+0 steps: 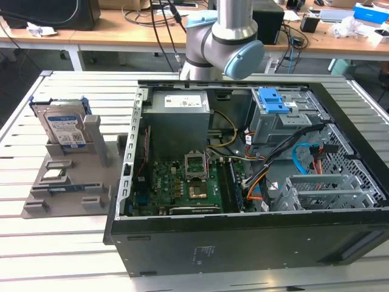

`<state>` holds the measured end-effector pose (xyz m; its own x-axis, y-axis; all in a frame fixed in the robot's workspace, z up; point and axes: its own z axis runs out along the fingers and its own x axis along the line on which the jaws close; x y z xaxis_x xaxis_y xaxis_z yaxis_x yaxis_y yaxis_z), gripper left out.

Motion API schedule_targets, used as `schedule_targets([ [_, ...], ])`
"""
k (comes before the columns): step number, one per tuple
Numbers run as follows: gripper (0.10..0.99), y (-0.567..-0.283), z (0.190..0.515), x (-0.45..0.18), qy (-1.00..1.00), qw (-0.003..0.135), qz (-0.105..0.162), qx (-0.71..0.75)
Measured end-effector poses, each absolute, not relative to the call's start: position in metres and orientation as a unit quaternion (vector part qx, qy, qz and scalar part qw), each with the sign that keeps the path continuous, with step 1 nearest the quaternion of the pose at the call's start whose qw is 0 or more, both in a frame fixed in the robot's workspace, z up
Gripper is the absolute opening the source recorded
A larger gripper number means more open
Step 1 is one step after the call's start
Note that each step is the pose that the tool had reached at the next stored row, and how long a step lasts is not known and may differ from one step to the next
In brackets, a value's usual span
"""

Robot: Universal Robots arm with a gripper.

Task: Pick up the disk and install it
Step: 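Reach for the disk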

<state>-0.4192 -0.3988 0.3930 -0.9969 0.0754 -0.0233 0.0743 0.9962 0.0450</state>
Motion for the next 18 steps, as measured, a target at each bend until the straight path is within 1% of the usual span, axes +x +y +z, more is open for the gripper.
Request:
schedule_targets([
  [3,0.106,-0.399,0.393,-0.419,0.999,0.012,0.022,0.037],
  [10,0.106,-0.394,0.391,-0.385,0.999,0.012,0.021,0.037],
  [18,0.106,-0.394,0.391,-0.384,0.999,0.012,0.021,0.037],
])
